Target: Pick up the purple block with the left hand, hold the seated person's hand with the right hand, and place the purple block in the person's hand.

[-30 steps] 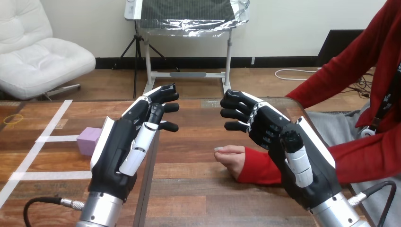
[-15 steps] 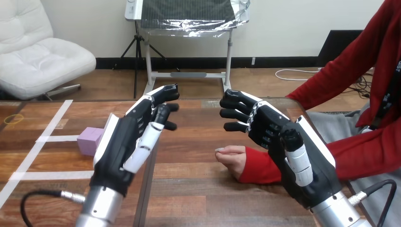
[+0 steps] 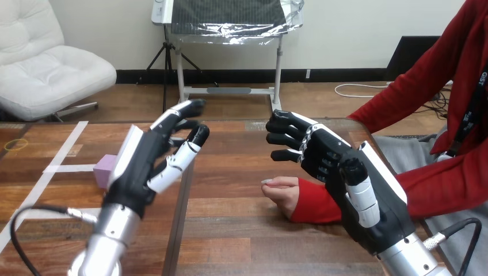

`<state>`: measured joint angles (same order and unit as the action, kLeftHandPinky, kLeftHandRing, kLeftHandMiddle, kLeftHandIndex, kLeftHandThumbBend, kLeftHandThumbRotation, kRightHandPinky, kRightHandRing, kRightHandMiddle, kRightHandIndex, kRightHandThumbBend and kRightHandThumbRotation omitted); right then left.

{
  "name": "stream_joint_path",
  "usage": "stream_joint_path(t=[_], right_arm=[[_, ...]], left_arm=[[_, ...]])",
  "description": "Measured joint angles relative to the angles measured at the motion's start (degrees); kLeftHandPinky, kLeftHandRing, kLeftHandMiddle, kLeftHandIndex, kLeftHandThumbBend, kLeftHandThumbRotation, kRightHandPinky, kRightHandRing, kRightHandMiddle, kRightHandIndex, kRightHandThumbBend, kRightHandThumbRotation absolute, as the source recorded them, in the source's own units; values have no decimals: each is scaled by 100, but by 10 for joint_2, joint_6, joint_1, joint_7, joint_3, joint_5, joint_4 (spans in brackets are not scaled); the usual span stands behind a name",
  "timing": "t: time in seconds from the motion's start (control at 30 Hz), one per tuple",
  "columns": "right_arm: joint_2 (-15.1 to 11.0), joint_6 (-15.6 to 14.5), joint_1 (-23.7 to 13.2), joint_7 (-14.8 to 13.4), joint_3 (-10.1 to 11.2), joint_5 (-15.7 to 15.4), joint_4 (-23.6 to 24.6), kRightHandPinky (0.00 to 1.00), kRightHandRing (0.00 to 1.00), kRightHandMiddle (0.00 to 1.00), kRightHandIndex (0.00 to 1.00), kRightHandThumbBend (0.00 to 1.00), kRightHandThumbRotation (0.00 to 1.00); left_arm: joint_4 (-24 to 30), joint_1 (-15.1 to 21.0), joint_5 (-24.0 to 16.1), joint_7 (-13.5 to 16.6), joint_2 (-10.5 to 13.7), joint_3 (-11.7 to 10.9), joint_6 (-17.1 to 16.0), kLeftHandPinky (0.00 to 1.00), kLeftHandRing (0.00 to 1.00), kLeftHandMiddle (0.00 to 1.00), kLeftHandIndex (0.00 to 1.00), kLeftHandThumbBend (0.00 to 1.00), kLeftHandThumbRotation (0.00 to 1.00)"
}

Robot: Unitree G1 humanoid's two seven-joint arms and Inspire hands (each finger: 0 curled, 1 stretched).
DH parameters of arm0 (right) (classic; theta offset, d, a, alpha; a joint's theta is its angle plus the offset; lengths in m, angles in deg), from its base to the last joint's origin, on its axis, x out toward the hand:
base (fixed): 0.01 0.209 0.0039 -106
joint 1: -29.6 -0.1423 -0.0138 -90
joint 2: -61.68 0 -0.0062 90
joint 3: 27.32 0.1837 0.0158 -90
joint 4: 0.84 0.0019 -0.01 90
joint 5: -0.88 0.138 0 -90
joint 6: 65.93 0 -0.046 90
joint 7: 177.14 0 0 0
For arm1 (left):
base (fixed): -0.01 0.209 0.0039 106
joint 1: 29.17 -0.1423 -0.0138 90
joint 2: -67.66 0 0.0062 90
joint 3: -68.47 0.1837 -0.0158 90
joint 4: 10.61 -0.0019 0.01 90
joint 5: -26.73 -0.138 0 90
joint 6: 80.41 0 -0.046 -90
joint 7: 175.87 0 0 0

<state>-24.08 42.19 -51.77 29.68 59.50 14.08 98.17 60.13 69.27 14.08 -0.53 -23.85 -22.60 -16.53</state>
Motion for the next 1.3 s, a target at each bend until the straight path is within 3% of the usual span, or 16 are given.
stream_joint_path(t=[0.67, 1.3], right_arm=[[0, 0, 7, 5, 0, 0, 0, 77, 84, 86, 85, 93, 100], [0, -8, 12, 5, 0, 0, 0, 79, 86, 86, 85, 92, 100]], left_arm=[[-219, 144, -113, 68, 62, 20, 17, 89, 91, 93, 92, 64, 74], [-396, 260, -196, 107, 77, 72, 72, 88, 90, 92, 90, 65, 70]])
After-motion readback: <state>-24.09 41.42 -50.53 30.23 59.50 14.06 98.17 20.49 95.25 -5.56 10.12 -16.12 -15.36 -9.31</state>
